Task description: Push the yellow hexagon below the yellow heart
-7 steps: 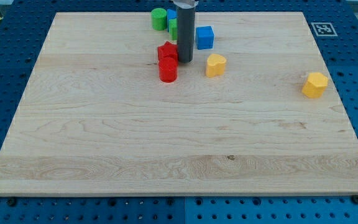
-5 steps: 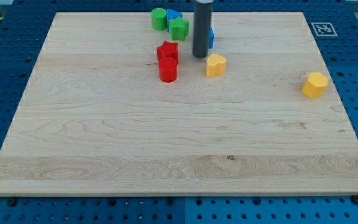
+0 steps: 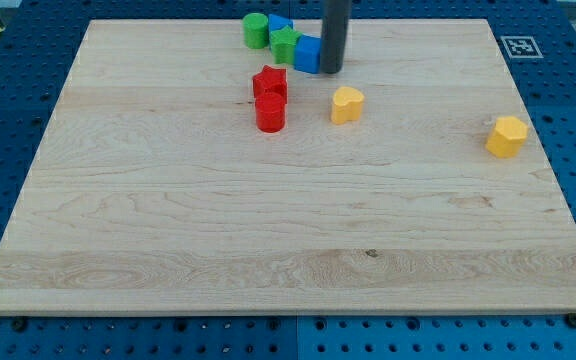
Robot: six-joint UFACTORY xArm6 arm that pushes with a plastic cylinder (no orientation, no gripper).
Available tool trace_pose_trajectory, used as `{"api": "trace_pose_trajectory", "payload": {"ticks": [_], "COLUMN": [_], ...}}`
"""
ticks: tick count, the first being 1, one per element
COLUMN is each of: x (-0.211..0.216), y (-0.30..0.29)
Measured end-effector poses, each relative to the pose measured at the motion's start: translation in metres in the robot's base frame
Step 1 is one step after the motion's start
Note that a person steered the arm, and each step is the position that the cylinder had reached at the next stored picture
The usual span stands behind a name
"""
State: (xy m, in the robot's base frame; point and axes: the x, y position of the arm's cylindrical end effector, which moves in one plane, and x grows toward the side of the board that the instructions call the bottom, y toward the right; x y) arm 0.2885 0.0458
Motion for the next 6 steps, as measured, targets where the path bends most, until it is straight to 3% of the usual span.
{"api": "trace_pose_trajectory", "payload": {"ticks": [1,2,4,5,6], "x": [-0.005,0.010,0.108,0.147,0.147], "y": [0.026,0.096,0.263,0.292,0.289]}}
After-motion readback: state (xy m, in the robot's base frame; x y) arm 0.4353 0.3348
